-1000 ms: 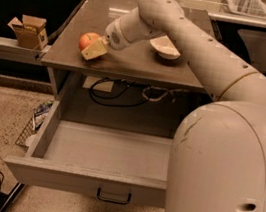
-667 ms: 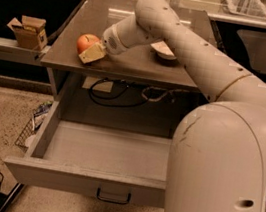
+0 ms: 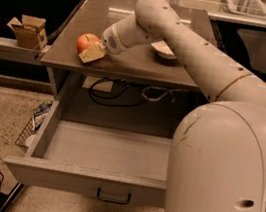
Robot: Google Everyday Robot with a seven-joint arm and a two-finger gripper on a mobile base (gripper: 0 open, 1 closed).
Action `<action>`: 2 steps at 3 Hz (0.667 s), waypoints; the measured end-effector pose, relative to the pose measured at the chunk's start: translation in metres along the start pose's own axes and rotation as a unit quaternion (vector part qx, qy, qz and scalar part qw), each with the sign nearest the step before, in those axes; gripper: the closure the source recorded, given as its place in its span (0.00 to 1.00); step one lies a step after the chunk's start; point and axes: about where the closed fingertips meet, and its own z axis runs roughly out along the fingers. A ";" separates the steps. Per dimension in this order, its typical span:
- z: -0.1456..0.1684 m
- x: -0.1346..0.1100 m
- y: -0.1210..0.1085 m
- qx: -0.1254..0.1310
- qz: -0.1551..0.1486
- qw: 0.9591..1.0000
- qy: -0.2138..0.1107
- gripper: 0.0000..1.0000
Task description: Pick apple from top drawer and place on counter
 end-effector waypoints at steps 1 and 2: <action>0.000 0.000 0.000 0.000 0.000 1.000 0.000 0.35; -0.021 -0.020 0.007 0.008 -0.030 1.000 -0.001 0.04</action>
Offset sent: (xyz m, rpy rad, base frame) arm -0.0073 -0.0032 0.0565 -0.0159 -0.1178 0.0558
